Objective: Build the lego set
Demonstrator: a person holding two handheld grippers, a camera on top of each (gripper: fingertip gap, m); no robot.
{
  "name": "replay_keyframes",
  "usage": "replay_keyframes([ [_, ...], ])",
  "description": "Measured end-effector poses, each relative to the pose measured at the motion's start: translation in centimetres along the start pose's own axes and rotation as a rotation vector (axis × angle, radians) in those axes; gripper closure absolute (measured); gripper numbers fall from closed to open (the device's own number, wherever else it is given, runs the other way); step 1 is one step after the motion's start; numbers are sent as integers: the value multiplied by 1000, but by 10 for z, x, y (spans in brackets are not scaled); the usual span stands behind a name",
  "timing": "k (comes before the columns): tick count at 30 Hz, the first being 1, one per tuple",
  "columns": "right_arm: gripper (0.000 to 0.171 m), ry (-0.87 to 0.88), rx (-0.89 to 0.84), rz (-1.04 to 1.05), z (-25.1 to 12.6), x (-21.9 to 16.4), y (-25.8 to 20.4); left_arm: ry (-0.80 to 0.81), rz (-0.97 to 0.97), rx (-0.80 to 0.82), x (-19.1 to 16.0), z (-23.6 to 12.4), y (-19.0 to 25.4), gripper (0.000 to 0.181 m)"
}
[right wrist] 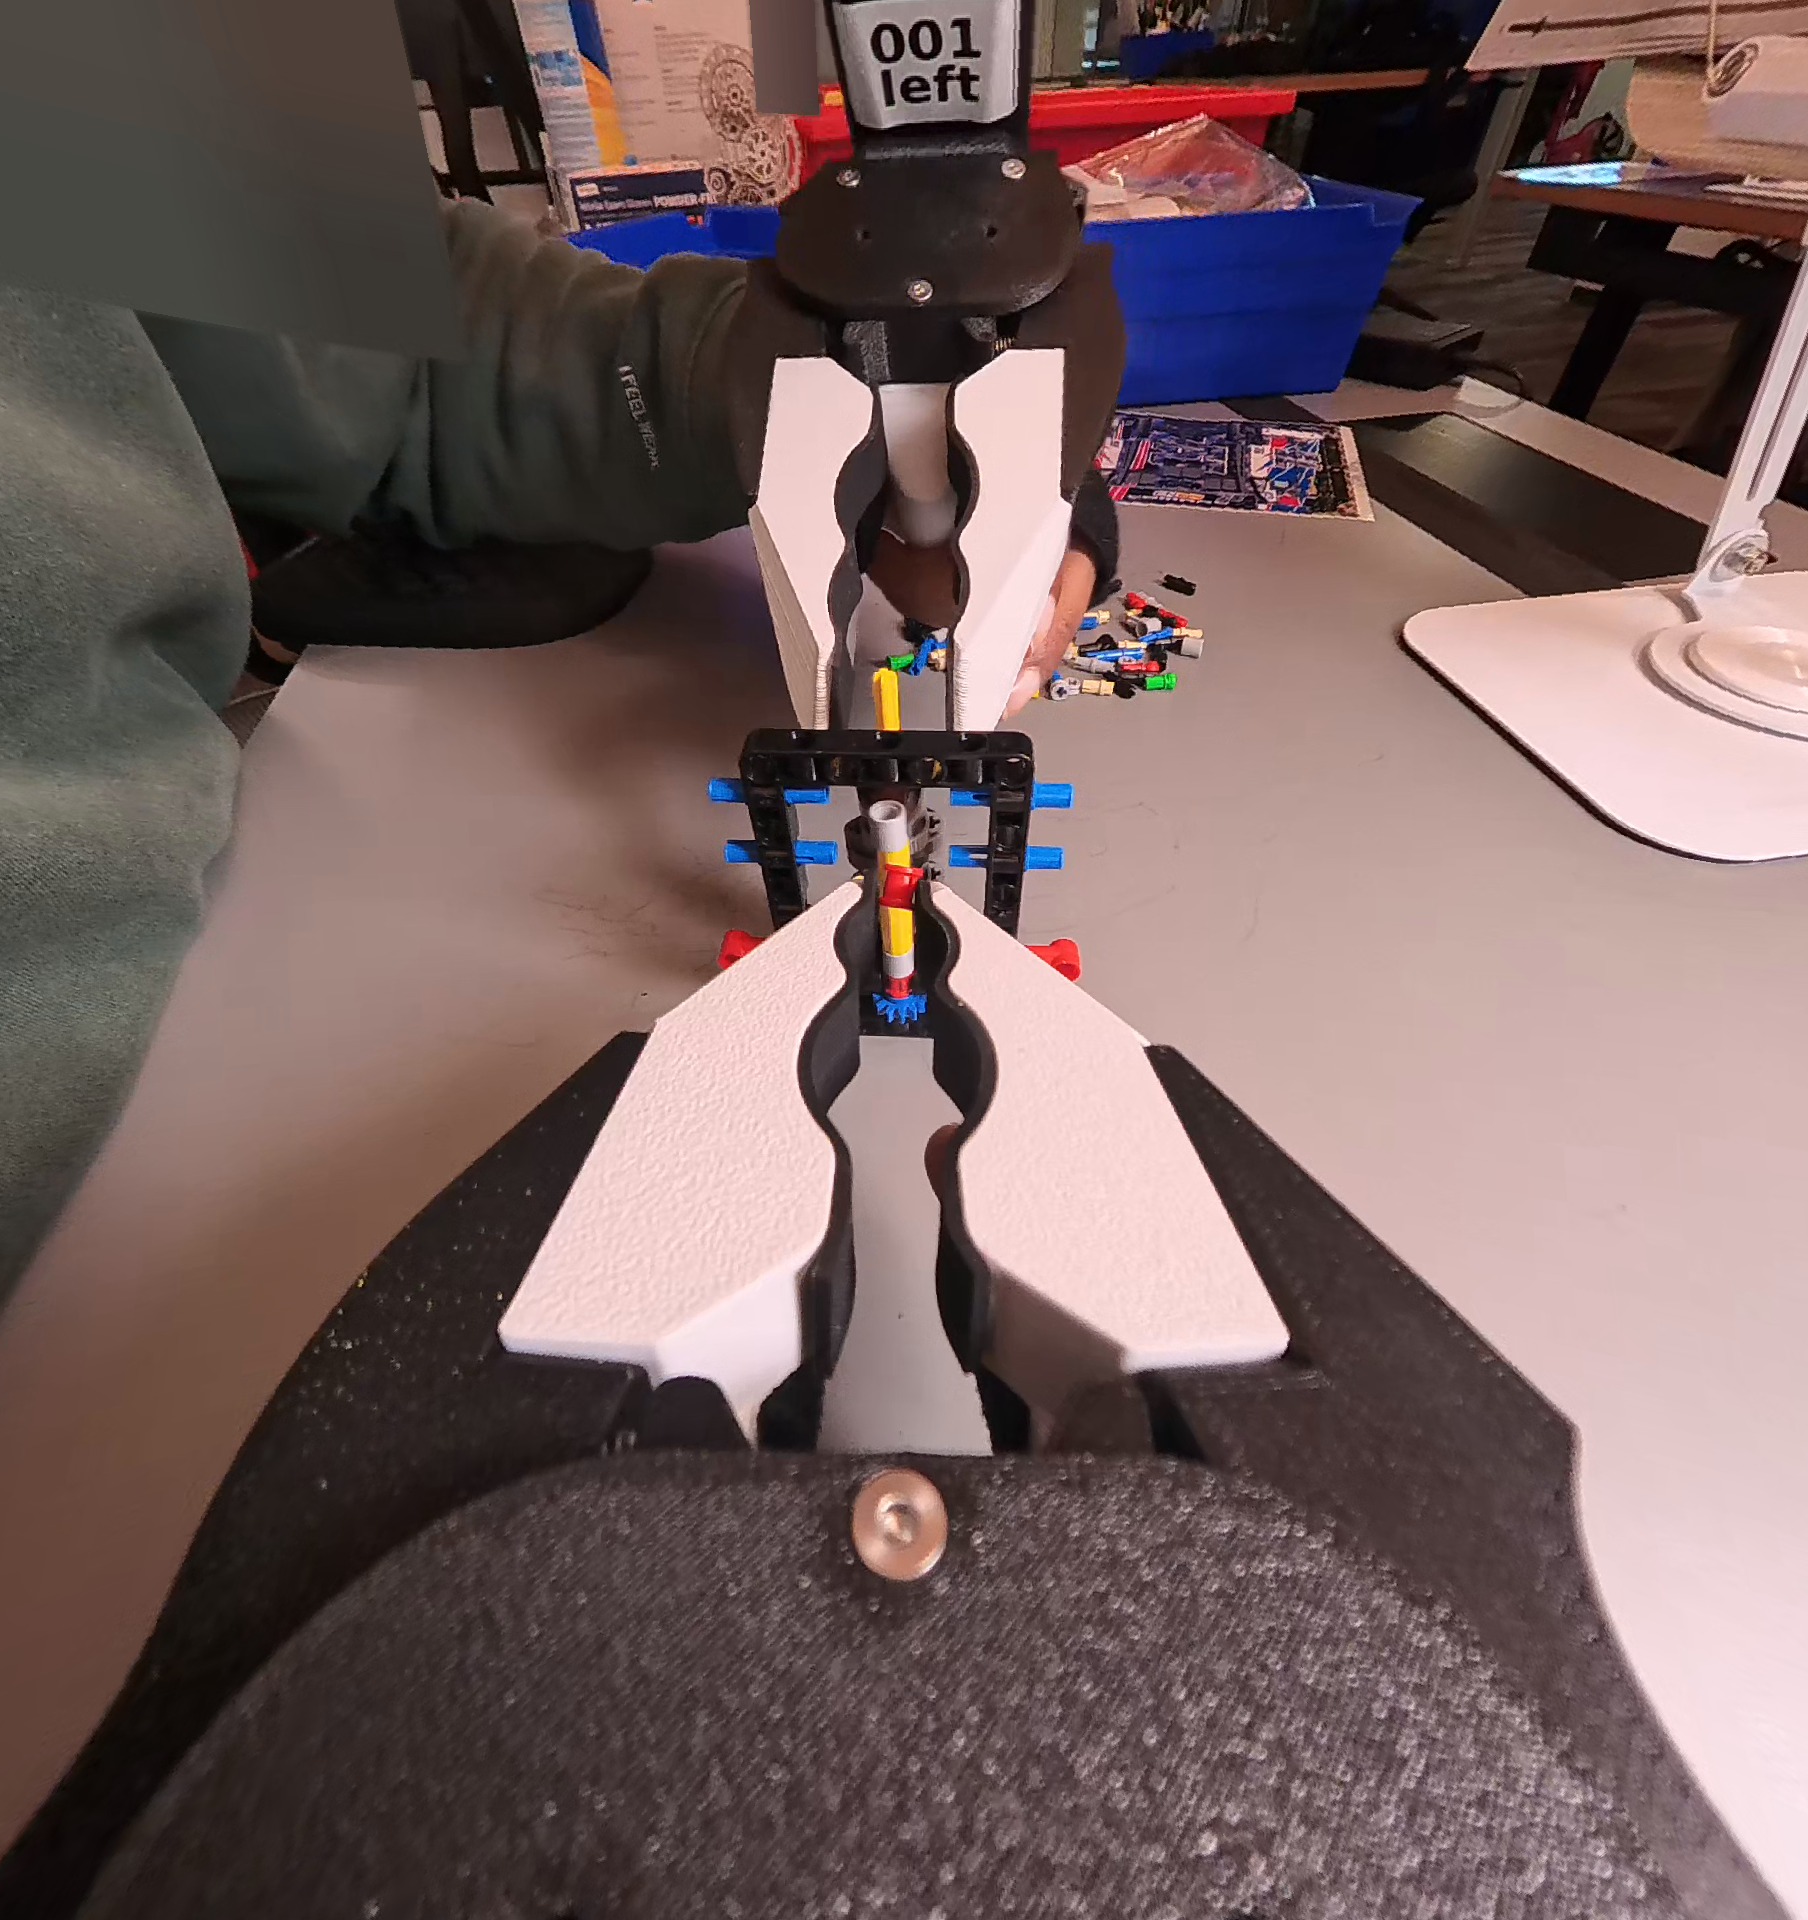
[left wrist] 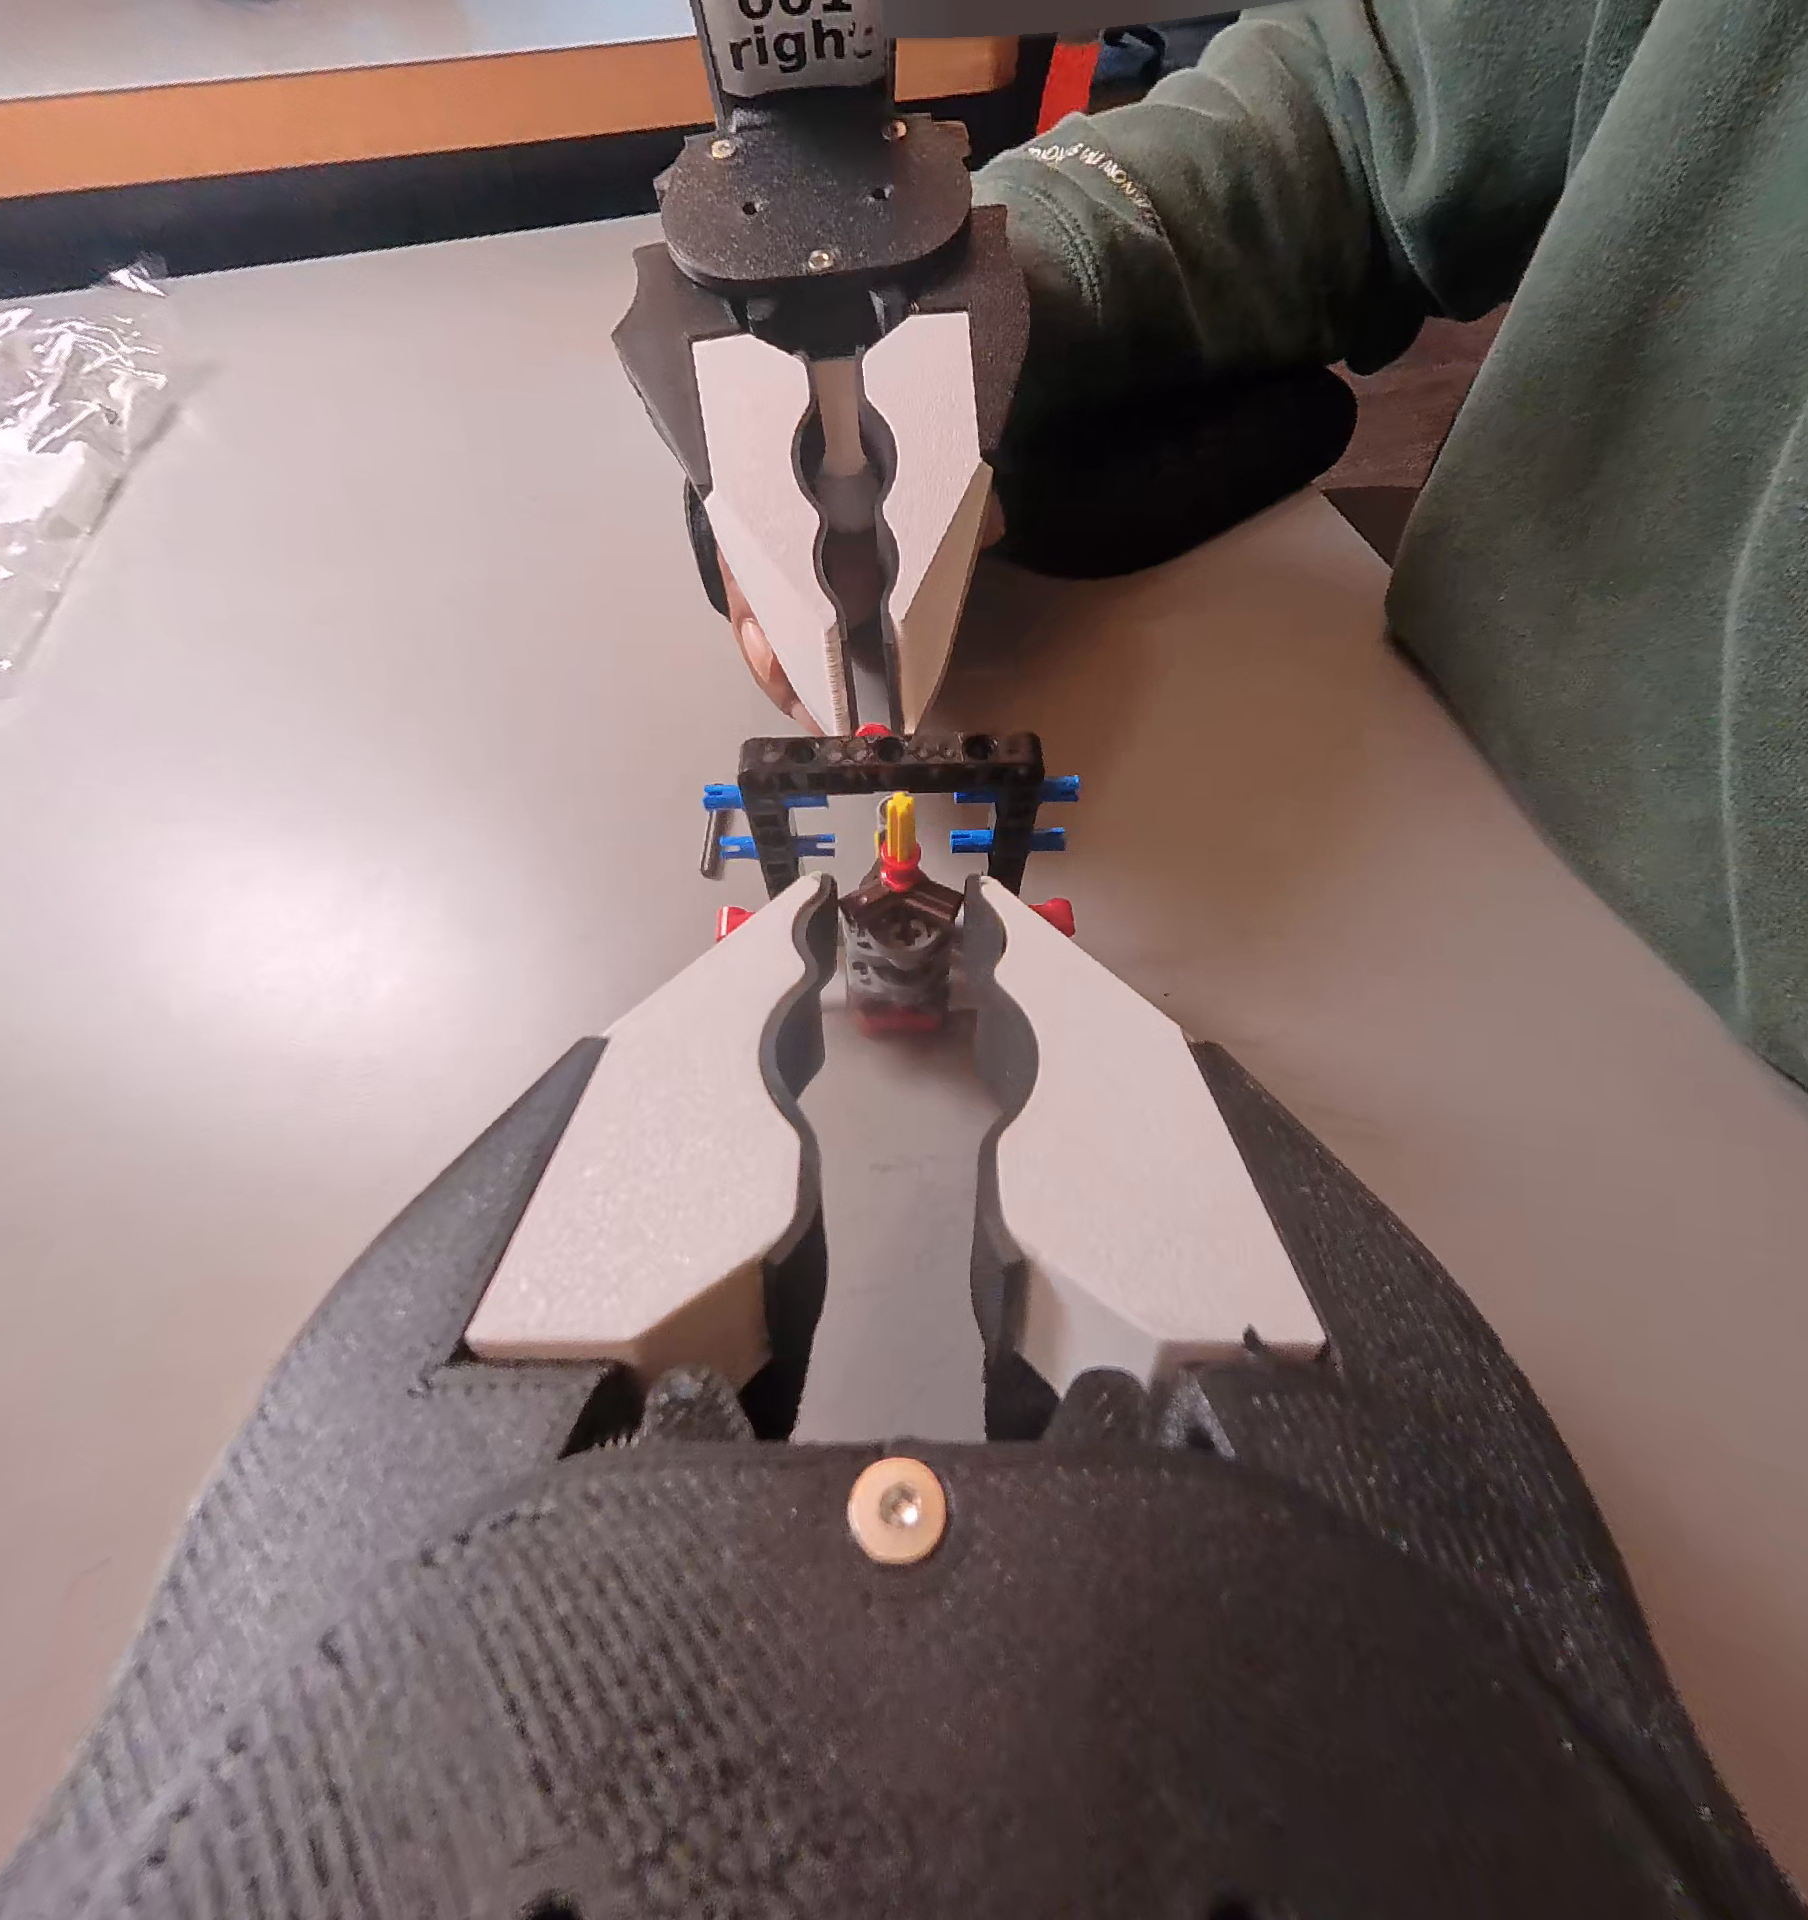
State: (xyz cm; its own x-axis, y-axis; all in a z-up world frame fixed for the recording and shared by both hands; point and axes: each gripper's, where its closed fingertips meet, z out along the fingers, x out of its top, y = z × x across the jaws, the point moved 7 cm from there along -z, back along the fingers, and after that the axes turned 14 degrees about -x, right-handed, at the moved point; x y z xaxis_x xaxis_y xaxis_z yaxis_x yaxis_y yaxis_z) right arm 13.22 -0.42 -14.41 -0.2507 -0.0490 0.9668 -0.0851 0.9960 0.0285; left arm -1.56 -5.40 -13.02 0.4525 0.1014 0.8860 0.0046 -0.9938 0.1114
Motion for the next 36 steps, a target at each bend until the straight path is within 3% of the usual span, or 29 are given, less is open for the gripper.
replay_keyframes([
  [36,166,1,6,4,0,0,0,-7,-9,54,1,2,3,154],
])
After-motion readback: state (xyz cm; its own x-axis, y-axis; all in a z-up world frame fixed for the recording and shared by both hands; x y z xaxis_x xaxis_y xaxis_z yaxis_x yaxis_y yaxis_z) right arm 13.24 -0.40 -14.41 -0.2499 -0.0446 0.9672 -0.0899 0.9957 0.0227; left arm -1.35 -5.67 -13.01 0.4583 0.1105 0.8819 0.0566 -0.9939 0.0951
